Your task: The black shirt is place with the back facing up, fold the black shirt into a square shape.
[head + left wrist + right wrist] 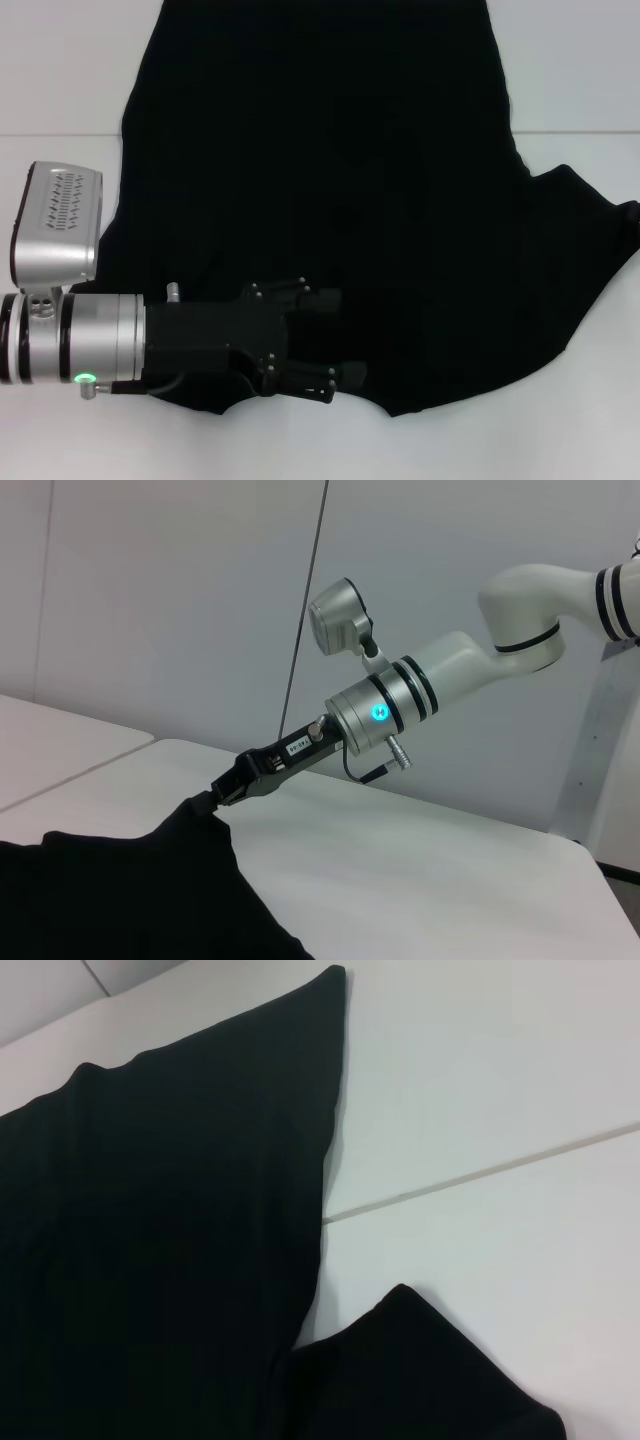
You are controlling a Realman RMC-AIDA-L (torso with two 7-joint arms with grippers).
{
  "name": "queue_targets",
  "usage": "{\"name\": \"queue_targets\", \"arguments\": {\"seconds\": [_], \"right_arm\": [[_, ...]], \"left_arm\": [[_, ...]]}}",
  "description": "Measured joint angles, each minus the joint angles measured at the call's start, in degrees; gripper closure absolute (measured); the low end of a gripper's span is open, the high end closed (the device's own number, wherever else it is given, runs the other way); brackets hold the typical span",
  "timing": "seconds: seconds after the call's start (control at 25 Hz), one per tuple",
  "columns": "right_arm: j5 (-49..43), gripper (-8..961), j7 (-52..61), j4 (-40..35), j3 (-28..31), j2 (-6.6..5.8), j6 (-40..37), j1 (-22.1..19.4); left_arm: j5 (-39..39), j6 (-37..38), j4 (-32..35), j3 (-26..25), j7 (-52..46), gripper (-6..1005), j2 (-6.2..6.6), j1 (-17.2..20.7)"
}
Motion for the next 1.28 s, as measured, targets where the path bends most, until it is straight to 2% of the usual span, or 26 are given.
{"name": "queue_targets", "arguments": {"seconds": [0.16, 0.44, 0.72, 0.88, 0.96, 1.28], "right_arm": [[0.00, 952, -0.02, 0.02, -0.04, 0.09, -0.31, 0.03], [-0.01, 952, -0.56, -0.37, -0.10, 1.22, -3.22, 0.77], [-0.01, 952, -0.87, -0.44, -0.49, 1.86, -6.91, 3.49], [-0.01, 952, -0.97, -0.44, -3.54, 2.91, -6.65, 6.22], [-0.20, 952, -0.96, -0.30, -6.93, 3.64, -6.99, 8.13], [-0.29, 953, -0.27, -0.18, -12.79, 4.87, -8.68, 10.13]], "left_arm": [[-0.02, 0.00, 0.00, 0.00, -0.05, 50, -0.01, 0.09], [0.00, 0.00, 0.01, 0.00, -1.20, 50, 0.02, -0.12], [0.02, 0.00, 0.07, 0.01, -1.51, 50, 0.17, -0.36], [0.02, 0.00, 0.09, 0.01, -1.55, 50, 0.18, -0.43], [0.01, 0.00, 0.09, 0.01, -1.81, 50, 0.17, -0.47], [0.00, -0.12, 0.09, 0.01, -2.54, 50, 0.25, -0.42]]}}
